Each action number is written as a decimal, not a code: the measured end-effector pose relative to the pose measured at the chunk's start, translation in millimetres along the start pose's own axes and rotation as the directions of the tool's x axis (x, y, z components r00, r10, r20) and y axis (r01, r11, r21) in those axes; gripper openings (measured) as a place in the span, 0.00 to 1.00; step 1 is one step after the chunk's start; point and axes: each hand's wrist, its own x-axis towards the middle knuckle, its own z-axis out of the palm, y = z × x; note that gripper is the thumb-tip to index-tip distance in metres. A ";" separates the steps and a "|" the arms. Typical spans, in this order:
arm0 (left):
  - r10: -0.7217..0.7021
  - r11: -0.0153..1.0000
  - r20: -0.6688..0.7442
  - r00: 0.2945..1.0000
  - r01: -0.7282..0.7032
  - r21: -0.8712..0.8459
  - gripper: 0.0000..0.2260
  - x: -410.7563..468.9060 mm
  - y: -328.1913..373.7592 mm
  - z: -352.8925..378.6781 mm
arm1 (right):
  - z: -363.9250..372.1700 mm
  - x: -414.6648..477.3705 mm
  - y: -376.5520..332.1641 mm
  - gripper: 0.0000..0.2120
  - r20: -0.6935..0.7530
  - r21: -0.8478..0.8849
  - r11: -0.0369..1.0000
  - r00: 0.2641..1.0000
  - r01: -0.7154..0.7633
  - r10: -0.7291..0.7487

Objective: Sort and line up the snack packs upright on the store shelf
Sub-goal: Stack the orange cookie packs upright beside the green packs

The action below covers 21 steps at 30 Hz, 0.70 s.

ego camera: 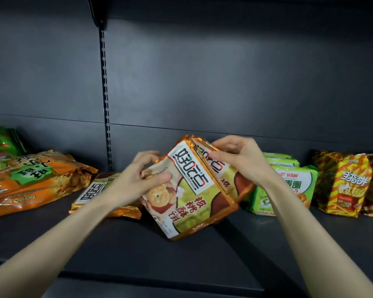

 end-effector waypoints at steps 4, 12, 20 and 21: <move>-0.047 0.997 0.021 0.999 0.049 -0.059 0.18 -13.5 -12.7 22.8 | 10.5 5.3 -2.0 0.09 0.140 -0.228 0.973 0.990 0.035 -0.003; -0.110 0.994 0.151 0.982 0.107 0.029 0.31 -26.5 -17.4 22.8 | 11.5 -5.7 -17.7 0.34 0.168 -0.420 0.906 0.977 -0.048 0.129; -0.155 0.987 0.177 0.972 0.147 0.058 0.31 -21.4 -15.5 25.9 | 2.0 -40.9 29.1 0.67 0.318 -0.219 0.920 0.867 -0.326 0.383; -0.156 0.987 0.175 0.972 0.148 0.056 0.30 -21.3 -15.2 26.3 | 2.5 -41.0 35.1 0.68 0.282 -0.214 0.913 0.873 -0.347 0.398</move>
